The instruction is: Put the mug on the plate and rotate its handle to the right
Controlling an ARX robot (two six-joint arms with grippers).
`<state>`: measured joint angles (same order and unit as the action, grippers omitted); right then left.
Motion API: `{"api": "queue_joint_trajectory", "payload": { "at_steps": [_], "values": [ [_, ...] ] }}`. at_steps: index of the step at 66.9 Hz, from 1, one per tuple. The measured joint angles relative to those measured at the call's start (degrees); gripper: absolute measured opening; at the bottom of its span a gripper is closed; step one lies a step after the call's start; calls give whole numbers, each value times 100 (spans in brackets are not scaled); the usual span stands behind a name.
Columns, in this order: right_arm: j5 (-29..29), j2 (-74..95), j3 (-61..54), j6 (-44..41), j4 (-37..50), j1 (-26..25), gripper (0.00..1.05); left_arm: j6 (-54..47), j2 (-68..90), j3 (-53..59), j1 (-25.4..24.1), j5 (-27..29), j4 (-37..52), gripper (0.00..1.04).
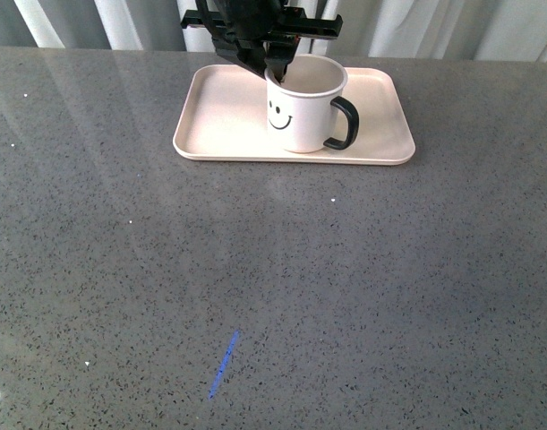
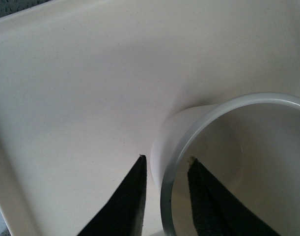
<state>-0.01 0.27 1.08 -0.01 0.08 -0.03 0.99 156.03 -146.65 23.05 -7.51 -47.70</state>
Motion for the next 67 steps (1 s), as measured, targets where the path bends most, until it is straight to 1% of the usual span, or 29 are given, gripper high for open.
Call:
{"api": "queue_joint_trajectory", "payload": {
  "at_steps": [4, 10, 11, 14, 17, 19, 23, 27, 29, 33, 42, 44, 46, 47, 48, 49, 50, 51, 52, 53, 54, 57, 59, 60, 62, 67],
  "values": [
    [0, 0, 0, 0, 0, 0, 96, -2, 0, 0, 0, 2, 2, 42],
    [0, 0, 0, 0, 0, 0, 96, -9, -2, 2, -2, 4, 11, 55],
    [0, 0, 0, -2, 0, 0, 96, -13, -17, 13, -2, 7, 24, 59],
    [0, 0, 0, -2, 0, 0, 96, -22, -50, 70, -2, 17, 59, 64],
    [0, 0, 0, -2, 0, 0, 96, -66, -199, 273, -11, 24, 179, 74],
    [0, 0, 0, 0, 0, 0, 96, -76, -275, 374, -17, 26, 243, 78],
    [0, 0, 0, 0, 0, 0, 96, -105, -570, 748, -39, 26, 466, 89],
    [0, 0, 0, 0, 0, 0, 96, -114, -881, 1097, -70, 28, 678, 97],
    [0, 0, 0, 0, 0, 0, 96, -116, -1012, 1239, -87, 28, 761, 97],
    [0, 0, 0, -2, 0, 0, 96, -107, -1438, 1679, -149, 52, 1043, 95],
    [0, 0, 0, -2, 0, 0, 96, 103, -2269, 2581, -317, 114, 1832, 96],
    [0, 0, 0, -2, 0, 0, 96, 90, -2524, 3012, -337, 514, 2470, 92],
    [0, 0, 0, -2, 0, 0, 96, 33, -2918, 3825, -374, 1346, 3788, 85],
    [-4, 0, 0, 0, 0, 0, 96, 22, -3237, 4492, -422, 1792, 4771, 80],
    [-2, 0, 0, -2, 0, 0, 96, 13, -3351, 4723, -444, 1910, 5093, 78],
    [-2, 0, 0, 0, 0, 0, 96, 0, -3567, 5187, -485, 2063, 5729, 75],
    [0, 0, 0, 0, 0, 0, 96, -4, -3681, 5421, -509, 2173, 6063, 73],
    [2, 0, 0, 0, 0, 0, 96, -11, -3893, 5866, -560, 2253, 6675, 69],
    [2, 0, 0, 0, 0, 0, 96, -13, -4096, 6271, -614, 2258, 7197, 66],
    [2, 0, 0, -2, 0, 0, 96, -13, -4207, 6485, -643, 2256, 7447, 64],
    [2, 0, 0, 0, 0, 0, 96, -20, -4413, 6878, -702, 2249, 7875, 61],
    [2, 0, 0, -2, 0, 0, 96, -24, -4802, 7600, -807, 2221, 8605, 53],
    [0, 0, 0, 0, 0, 0, 96, -26, -5141, 8234, -901, 2162, 9145, 46],
    [0, 0, 0, 0, 0, 0, 96, -28, -5222, 8387, -925, 2133, 9259, 44],
    [0, 0, 0, -2, 0, 0, 96, -31, -5486, 8920, -1003, 2079, 9589, 37],
    [-2, 0, 0, 0, 0, 0, 96, -33, -5818, 9735, -1128, 1947, 9906, 25]
  ]
}}
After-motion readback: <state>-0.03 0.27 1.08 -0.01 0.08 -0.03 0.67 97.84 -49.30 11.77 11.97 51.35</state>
